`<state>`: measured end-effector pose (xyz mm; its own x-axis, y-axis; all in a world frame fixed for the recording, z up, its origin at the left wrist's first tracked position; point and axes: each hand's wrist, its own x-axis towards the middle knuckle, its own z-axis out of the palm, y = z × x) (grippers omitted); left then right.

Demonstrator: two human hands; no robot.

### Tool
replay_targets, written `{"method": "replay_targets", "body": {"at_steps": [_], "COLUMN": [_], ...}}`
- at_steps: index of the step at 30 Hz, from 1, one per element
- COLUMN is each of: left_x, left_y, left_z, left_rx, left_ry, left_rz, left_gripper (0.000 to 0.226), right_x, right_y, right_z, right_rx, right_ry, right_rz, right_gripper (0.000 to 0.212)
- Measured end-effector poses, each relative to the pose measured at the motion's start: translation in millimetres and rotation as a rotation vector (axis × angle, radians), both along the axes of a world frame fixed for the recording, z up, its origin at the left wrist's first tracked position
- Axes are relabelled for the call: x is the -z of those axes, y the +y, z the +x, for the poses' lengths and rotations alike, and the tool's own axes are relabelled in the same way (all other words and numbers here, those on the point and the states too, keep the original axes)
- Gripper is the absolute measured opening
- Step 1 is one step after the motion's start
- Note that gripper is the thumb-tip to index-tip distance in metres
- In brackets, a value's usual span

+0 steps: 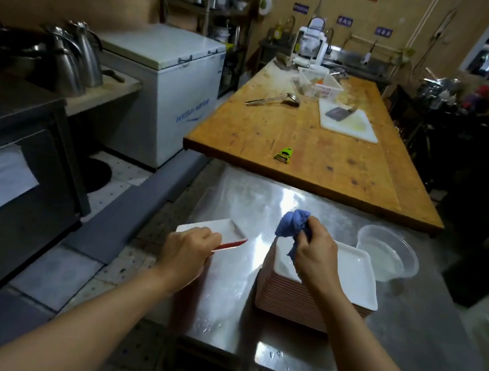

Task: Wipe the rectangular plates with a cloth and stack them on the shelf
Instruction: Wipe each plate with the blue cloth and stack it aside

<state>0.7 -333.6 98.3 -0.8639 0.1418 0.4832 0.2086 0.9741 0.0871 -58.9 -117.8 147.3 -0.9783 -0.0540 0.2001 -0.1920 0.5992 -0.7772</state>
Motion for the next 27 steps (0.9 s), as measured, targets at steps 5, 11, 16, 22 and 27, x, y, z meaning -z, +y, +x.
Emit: {"method": "replay_targets", "body": {"at_steps": [5, 11, 16, 22, 27], "left_x": [46, 89, 106, 120, 130], "left_y": [5, 6, 6, 7, 12], "left_z": [0, -4, -4, 3, 3], "left_rx": [0.095, 0.117, 0.08, 0.044, 0.042], "left_ry": [-0.003, -0.055, -0.208, -0.375, -0.565], "left_rz": [-0.069, -0.031, -0.035, 0.096, -0.078], "left_gripper": [0.02, 0.015, 0.041, 0.034, 0.039], "right_x": [13, 29, 35, 41, 44], "right_y": [6, 10, 17, 29, 39], "right_z": [-5, -10, -11, -9, -6], "right_rx": [-0.007, 0.001, 0.008, 0.049, 0.078], "right_ry": [0.018, 0.056, 0.057, 0.037, 0.031], "right_rz": [0.024, 0.03, 0.01, 0.03, 0.041], "right_gripper": [0.019, 0.024, 0.019, 0.022, 0.023]}}
